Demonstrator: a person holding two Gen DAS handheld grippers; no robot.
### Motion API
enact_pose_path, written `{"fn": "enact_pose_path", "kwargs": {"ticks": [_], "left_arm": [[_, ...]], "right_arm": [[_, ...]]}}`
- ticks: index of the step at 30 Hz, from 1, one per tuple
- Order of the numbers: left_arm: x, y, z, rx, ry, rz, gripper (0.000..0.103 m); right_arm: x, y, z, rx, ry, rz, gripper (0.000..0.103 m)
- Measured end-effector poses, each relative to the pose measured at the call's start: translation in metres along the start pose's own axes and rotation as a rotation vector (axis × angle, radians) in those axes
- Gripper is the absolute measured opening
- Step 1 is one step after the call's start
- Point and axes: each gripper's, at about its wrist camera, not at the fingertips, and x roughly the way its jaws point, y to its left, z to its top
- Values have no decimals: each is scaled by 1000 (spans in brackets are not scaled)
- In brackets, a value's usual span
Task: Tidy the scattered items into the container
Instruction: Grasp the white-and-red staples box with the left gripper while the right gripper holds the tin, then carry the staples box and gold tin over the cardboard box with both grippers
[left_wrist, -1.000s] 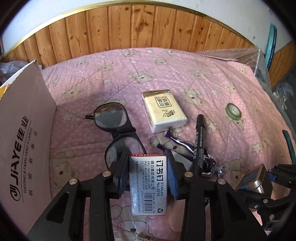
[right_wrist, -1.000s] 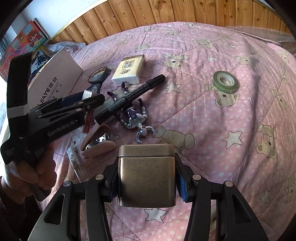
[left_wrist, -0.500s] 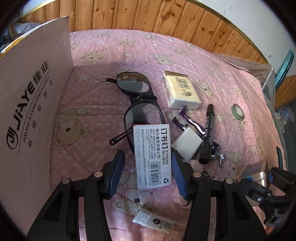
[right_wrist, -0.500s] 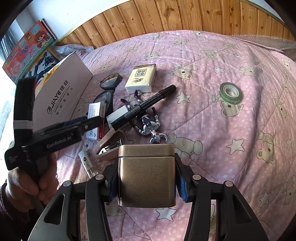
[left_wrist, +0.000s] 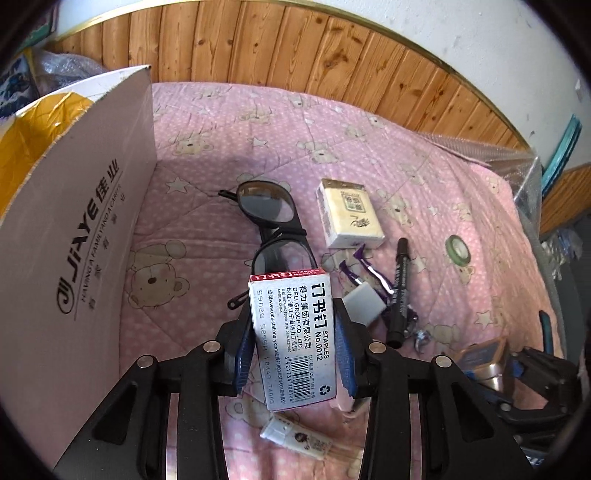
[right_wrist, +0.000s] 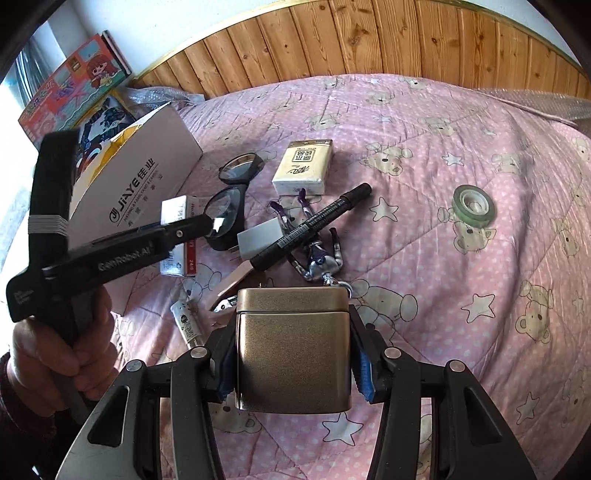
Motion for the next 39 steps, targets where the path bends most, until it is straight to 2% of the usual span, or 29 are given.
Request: {"fn": "enact_pose_path", "kwargs": {"ticks": [7,13,24,39], "left_arm": [[-34,2,0,11,-50,16,40],[-70,9,-2,16,-114,22,40],[-121,22,-3,-1,-200,-26,40],[-161,41,7,-43,-280,-81,40]], "right_arm": [[-5,13,1,-31,-24,-13,51],[-20,44,2,-102,-77,-11,51],[-39,89,1,-158,-135,-23,51],[-68,142,13,-252,-202,-47,51]]}}
